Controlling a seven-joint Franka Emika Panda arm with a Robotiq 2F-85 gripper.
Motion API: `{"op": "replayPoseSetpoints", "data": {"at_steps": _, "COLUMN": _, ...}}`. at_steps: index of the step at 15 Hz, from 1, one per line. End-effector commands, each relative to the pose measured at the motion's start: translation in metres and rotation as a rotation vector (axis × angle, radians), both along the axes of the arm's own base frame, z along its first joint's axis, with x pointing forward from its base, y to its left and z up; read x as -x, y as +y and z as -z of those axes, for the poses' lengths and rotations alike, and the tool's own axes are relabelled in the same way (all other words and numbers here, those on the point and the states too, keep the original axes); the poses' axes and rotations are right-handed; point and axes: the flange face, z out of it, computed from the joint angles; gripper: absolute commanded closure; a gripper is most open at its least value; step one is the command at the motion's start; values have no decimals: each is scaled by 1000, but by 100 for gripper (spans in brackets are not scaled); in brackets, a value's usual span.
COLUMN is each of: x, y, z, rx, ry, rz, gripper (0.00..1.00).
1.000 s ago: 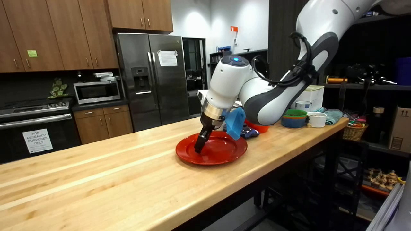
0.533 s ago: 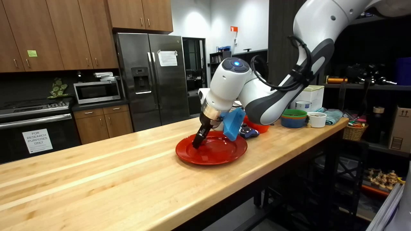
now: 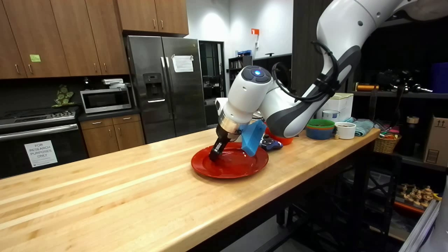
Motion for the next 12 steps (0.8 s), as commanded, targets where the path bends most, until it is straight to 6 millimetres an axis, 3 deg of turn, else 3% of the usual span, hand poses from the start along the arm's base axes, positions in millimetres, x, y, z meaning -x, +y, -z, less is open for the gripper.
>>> {"op": "replayPoseSetpoints", "data": {"at_steps": 1, "x": -2, "y": 0, "z": 3, "rx": -7, "ry": -10, "rz": -2, "gripper": 73}}
{"op": "replayPoseSetpoints", "data": {"at_steps": 7, "x": 1, "y": -2, "z": 1, "rx": -2, "ry": 53, "rz": -6, "gripper": 74}}
{"op": "replayPoseSetpoints", "data": {"at_steps": 10, "x": -1, "y": -9, "z": -6, "rx": -15, "ry": 156, "rz": -22, "gripper": 74}}
{"op": "replayPoseSetpoints", "data": {"at_steps": 12, "x": -6, "y": -17, "z": -22, "rx": -20, "ry": 210, "rz": -25, "gripper": 74}}
